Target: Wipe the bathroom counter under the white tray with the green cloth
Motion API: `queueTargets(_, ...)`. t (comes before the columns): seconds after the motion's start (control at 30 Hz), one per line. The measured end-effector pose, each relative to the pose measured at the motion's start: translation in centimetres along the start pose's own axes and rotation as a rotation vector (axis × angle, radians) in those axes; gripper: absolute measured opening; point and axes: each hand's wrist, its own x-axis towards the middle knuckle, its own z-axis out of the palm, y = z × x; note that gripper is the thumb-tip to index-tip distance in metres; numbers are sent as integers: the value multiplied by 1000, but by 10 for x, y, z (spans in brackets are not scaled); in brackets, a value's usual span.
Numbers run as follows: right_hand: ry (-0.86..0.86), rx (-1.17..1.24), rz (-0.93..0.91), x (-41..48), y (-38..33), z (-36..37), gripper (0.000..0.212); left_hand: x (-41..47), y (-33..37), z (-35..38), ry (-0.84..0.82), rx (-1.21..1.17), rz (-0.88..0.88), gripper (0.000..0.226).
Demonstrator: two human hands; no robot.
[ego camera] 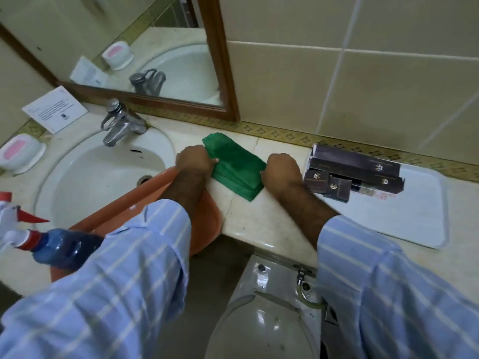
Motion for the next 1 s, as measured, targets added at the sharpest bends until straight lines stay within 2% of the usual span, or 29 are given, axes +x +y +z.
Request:
queueTargets(0.1,2,196,78,-1,-2,-4,32,-6,7,1,30,-209,13,29)
queueTargets(0.3,41,834,150,-32,-29,-40,16,-32,4,-44,264,-729,-32,32)
queueTargets(0.37,15,1012,161,-52,-42,-54,23,-39,-10,-62,334,-790,-57,32)
queueTargets(0.43,-46,1080,129,-75,-56,-61,32,-49,-30,-74,344,-815,-75,30)
queueTargets(0.57,-144,991,48,-114,-82,-46,25,-66,-76,-69,237,-804,-132,31)
queueTargets(0.7,-184,847,52,-135,-99,-5,19,-78,-103,-38,96,-627,-182,39)
queueTargets(0.77,-172,681,11,-136,-102,13,19,-86,-107,-26,42,-463,-111,43)
queueTargets(0.9,-128,252,-113,-135,-107,20,38,-84,-112,-29,-60,-78,46,44)
queueTargets(1.0,21,115,-149,-134,-94,-10,53,-80,-103,-56,-64,59,98,57)
